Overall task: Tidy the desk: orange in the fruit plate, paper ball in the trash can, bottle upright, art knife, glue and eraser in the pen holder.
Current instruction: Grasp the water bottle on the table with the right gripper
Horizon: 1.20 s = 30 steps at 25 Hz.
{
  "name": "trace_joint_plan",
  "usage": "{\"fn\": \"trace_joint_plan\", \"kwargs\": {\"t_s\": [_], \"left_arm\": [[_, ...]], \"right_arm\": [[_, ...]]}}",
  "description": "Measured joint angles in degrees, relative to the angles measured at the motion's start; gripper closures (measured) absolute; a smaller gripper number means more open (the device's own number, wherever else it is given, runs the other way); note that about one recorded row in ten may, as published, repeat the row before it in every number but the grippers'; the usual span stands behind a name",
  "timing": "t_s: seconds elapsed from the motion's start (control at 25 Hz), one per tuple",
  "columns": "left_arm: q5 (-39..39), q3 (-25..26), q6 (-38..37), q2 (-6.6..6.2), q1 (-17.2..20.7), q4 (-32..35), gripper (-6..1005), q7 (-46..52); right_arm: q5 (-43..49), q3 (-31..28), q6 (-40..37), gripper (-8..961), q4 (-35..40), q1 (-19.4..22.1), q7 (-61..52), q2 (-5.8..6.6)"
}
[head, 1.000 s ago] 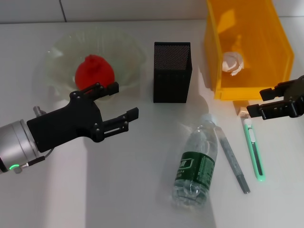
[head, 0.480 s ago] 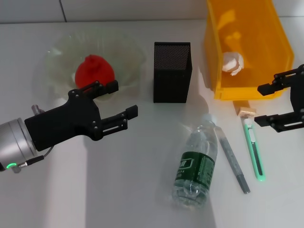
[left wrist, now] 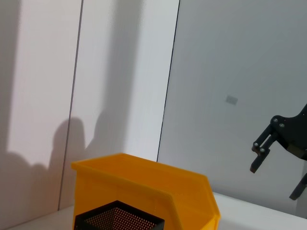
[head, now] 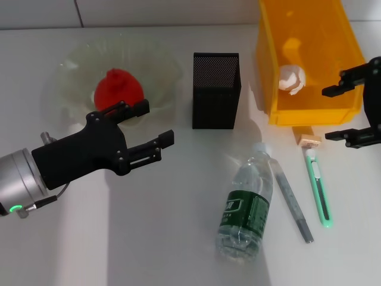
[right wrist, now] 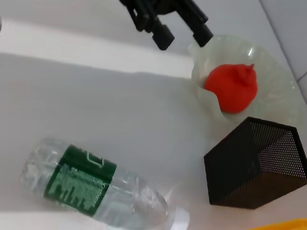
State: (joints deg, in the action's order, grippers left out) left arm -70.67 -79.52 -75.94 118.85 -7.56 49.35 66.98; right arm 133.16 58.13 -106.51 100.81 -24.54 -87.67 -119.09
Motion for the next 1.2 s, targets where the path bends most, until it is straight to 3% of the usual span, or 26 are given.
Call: {"fn": "trace_joint_plan", "kwargs": {"t_s": [0.2, 0.6, 1.2], "left_arm": [[0.19, -0.02, 0.0, 0.07, 0.01, 0.19, 199, 0.0], [1.94, -0.02, -0.81, -0.02, -0.14, -0.19, 199, 0.01], [1.13, -0.35, -3.53, -0.28, 0.07, -0.22, 199, -0.23]], "right_arm": [[2.1, 4.25, 3.56, 295, -2.19, -0.98, 3.17, 0.06], [5.89, 6.47, 5.67, 296, -10.5, -7.08, 10.46, 0.6], [6.49, 12.14, 10.86, 297, -23.04, -11.5, 24.04, 1.97]]}}
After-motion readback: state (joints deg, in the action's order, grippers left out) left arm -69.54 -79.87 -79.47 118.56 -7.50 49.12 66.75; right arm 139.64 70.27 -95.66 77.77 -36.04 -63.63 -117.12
